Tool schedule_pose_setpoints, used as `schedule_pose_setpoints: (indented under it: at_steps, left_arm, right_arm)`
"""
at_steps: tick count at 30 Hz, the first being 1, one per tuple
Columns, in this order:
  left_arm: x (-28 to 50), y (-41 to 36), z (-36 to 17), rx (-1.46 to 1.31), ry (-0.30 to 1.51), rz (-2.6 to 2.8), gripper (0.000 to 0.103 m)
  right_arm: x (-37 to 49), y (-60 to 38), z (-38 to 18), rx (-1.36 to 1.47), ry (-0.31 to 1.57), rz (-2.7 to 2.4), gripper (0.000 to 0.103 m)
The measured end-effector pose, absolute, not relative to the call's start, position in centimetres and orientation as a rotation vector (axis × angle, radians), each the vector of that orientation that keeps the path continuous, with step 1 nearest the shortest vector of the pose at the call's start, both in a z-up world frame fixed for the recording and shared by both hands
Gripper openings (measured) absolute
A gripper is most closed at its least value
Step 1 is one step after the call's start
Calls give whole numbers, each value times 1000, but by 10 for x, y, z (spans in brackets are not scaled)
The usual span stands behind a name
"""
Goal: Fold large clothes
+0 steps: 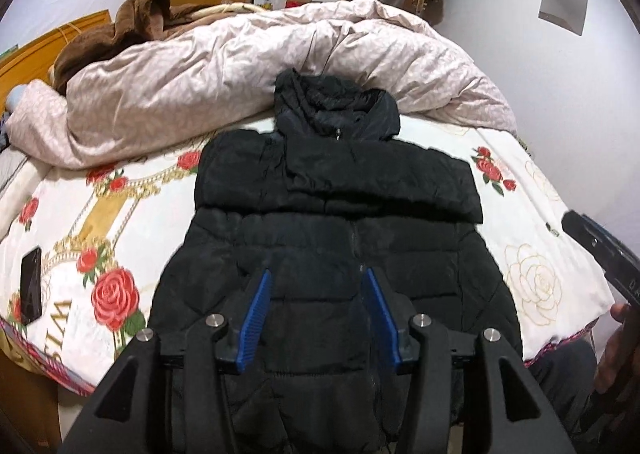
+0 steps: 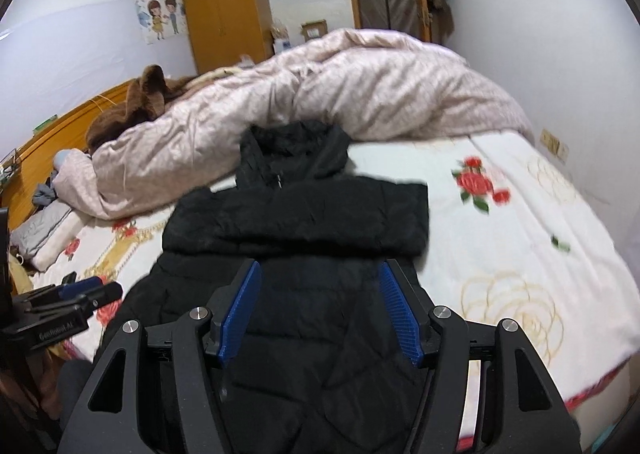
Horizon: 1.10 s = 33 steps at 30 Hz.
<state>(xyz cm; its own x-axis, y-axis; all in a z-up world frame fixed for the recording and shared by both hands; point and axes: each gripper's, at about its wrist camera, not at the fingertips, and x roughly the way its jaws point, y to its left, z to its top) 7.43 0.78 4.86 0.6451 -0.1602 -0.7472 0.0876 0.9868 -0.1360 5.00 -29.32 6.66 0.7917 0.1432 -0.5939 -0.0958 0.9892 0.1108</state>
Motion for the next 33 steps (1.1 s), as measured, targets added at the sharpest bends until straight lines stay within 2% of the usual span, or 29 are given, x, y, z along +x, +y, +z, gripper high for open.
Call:
schedule_pose_setpoints:
  at_steps: [11,22,33]
  left_arm:
    - [138,3,96,-50,760,-187,57]
    - [237,10,101,-19,773,-178,57]
    - [347,26,76,7,790,-121,58]
  right_arm:
    - [123,-262,101,39,593,117,62]
    - [229,-242,132,-88,560,130,63]
    - [344,-258,92,-80,666,122,63]
